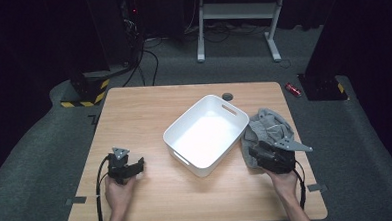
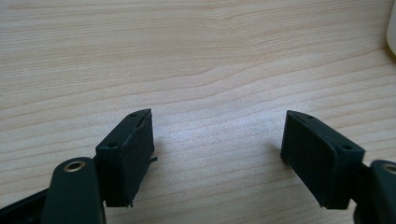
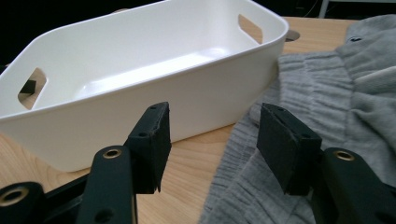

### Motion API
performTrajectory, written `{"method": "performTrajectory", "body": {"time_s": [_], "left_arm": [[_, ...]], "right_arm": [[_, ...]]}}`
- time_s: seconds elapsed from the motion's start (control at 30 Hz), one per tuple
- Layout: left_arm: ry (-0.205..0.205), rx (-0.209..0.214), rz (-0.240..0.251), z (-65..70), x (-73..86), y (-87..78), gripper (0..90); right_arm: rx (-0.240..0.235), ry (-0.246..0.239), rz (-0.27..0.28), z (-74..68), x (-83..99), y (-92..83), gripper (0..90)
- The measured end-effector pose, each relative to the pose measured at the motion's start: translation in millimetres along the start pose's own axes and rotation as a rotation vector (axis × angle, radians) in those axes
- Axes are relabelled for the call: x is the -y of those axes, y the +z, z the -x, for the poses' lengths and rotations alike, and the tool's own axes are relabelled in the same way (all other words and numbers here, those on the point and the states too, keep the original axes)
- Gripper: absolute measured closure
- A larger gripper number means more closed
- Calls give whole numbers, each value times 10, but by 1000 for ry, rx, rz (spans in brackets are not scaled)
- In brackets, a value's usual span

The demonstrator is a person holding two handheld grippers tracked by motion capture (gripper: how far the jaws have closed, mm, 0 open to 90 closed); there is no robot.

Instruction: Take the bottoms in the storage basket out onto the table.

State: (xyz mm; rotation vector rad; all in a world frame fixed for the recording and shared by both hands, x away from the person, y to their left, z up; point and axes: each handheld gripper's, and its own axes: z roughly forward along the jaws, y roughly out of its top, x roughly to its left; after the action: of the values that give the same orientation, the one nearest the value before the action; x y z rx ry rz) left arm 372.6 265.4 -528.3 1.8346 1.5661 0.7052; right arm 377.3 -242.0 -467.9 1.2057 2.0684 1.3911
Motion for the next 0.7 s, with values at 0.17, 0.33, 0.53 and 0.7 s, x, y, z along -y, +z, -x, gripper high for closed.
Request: {"method": "performTrajectory", "body": {"time_s": [0.17,0.33,0.53,0.7], "left_arm": [[-2,0,0,1,0,0,255],[0,0,0,0,0,0,255],[-1,0,0,1,0,0,255],[0,0,0,0,0,0,255]], "right_arm": [[-8,-19,-11,-68,35,40,445],[-27,-20,-31,-112,90,104,449],[-47,-25,-58,-160,152,182,451],[-50,-25,-79,-176,209,244,452]]}}
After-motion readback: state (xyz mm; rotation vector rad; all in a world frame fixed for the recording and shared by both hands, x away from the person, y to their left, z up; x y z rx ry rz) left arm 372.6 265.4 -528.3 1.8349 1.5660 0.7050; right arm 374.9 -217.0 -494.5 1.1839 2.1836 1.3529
